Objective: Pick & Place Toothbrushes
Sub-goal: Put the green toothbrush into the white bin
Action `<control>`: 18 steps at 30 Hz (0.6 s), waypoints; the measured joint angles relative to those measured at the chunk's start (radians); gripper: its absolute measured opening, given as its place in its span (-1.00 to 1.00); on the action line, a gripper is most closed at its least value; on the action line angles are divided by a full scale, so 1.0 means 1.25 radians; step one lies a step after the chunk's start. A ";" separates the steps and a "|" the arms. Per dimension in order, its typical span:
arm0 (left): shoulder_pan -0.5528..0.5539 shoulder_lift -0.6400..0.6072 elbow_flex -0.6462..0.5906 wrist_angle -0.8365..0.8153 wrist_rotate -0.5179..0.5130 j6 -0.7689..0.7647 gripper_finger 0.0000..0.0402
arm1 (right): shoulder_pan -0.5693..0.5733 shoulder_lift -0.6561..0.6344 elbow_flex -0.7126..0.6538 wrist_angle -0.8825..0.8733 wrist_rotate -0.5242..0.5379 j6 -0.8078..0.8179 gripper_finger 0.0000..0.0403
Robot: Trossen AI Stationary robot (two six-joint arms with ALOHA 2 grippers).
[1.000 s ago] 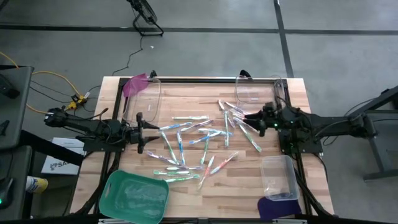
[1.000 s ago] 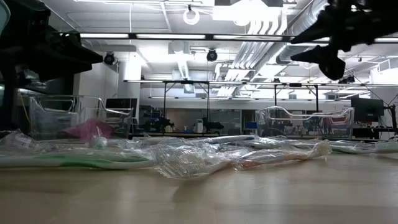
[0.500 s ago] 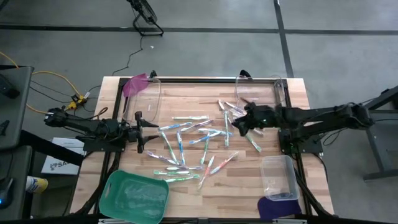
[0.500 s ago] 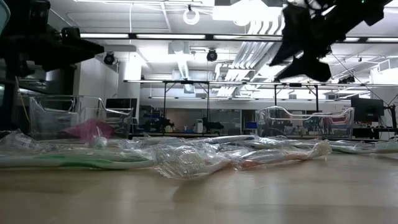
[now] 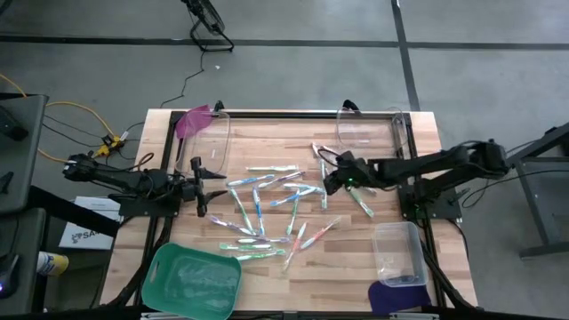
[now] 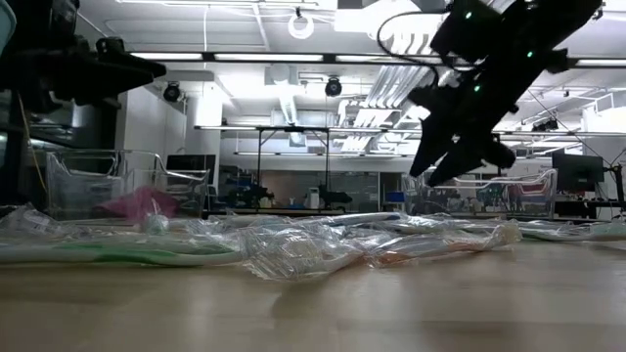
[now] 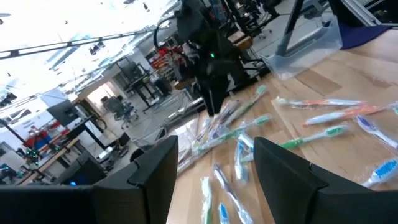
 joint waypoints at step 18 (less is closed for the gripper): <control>0.000 0.014 0.034 0.233 -0.002 0.394 0.01 | -0.039 0.150 0.000 0.120 -0.006 0.036 -0.12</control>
